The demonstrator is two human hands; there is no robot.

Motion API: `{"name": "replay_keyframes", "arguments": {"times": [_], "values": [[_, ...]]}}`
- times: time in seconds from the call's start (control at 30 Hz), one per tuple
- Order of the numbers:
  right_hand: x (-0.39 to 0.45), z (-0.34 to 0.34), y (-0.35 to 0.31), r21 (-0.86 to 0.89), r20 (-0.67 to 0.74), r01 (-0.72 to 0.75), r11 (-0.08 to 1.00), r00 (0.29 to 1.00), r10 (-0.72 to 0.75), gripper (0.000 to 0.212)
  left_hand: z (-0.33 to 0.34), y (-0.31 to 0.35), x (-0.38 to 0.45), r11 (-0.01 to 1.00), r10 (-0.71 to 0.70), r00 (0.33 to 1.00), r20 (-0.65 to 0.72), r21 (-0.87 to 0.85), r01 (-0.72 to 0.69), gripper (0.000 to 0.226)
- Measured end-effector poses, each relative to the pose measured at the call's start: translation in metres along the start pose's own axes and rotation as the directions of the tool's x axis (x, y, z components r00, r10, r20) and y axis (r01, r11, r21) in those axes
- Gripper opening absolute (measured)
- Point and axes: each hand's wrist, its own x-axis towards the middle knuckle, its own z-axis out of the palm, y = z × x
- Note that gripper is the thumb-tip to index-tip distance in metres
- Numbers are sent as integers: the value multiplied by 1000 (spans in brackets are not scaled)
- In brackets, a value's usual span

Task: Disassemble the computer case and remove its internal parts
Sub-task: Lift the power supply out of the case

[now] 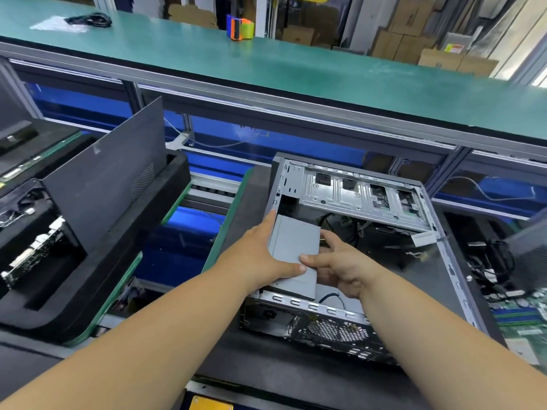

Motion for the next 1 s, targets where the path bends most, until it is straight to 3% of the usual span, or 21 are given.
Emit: {"name": "replay_keyframes", "arguments": {"times": [0.23,0.53,0.8,1.0], "values": [[2,5,-9,15,-14,28,1000,1000,-27,64,1,-1,8,999,-25,999,-45,40,27,117],[-1,-5,-9,31,39,23,999,999,-24,66,5,0,4,999,-31,998,-60,34,33,126],[-3,-3,-5,99,48,18,995,999,-23,50,2,4,2,994,-68,997,-44,79,72,126],[2,-9,-6,26,71,14,1000,997,-16,72,6,-2,6,999,-41,998,-45,8,42,115]]}}
